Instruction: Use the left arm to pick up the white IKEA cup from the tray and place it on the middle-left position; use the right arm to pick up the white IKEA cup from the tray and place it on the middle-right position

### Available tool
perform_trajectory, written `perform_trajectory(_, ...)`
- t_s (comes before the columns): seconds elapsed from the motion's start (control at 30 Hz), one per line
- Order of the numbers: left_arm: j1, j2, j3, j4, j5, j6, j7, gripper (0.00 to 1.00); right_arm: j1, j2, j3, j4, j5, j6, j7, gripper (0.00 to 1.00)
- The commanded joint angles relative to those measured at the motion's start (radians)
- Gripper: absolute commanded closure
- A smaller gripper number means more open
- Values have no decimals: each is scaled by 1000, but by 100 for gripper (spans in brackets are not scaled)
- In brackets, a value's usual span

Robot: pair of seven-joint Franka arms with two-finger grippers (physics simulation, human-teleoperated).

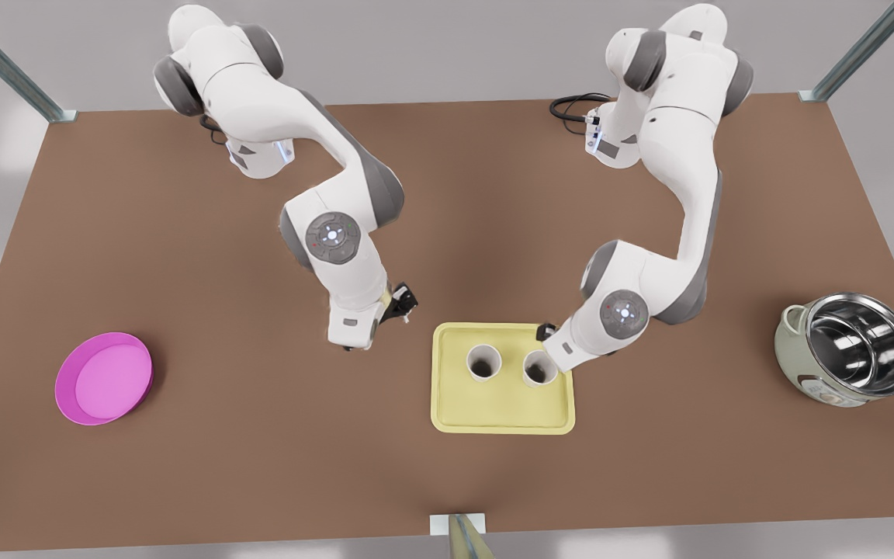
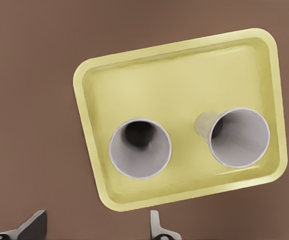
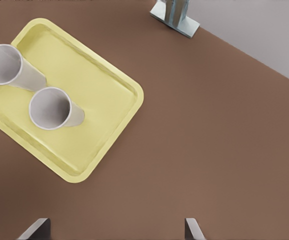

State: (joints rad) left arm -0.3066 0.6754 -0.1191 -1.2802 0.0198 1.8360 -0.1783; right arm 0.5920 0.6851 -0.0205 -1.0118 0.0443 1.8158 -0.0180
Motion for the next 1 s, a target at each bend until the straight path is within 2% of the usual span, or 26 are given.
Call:
perform_trajectory(0.0, -5, 9, -1, 2, 8, 85, -234, 0, 38, 68, 1, 58, 5, 74, 319, 0)
perform_trajectory(0.1, -20, 12, -5, 4, 0, 117, -234, 0, 66, 142, 19, 76, 5, 168, 437, 0)
perform_trajectory(0.2, -25, 62, -13, 4, -6, 204, -221, 0, 75, 237, 24, 108, 5, 341, 492, 0)
perform_trajectory(0.37, 3, 64, -5, 2, -17, 158, -13, 0, 75, 309, 42, 110, 5, 484, 530, 1)
perform_trajectory(0.63, 24, 107, -4, -28, 46, 144, 17, 0, 91, 381, 45, 122, 5, 608, 593, 2)
perform_trajectory(0.9, 11, 154, -4, -28, 46, 164, 13, 0, 106, 433, 31, 125, -1, 626, 590, 4)
perform_trajectory(0.93, 11, 154, -4, -28, 45, 164, 10, 6, 106, 439, 30, 125, -1, 628, 590, 4)
perform_trajectory(0.97, 14, 154, -4, -27, 42, 163, 11, 16, 106, 448, 30, 125, -1, 652, 590, 4)
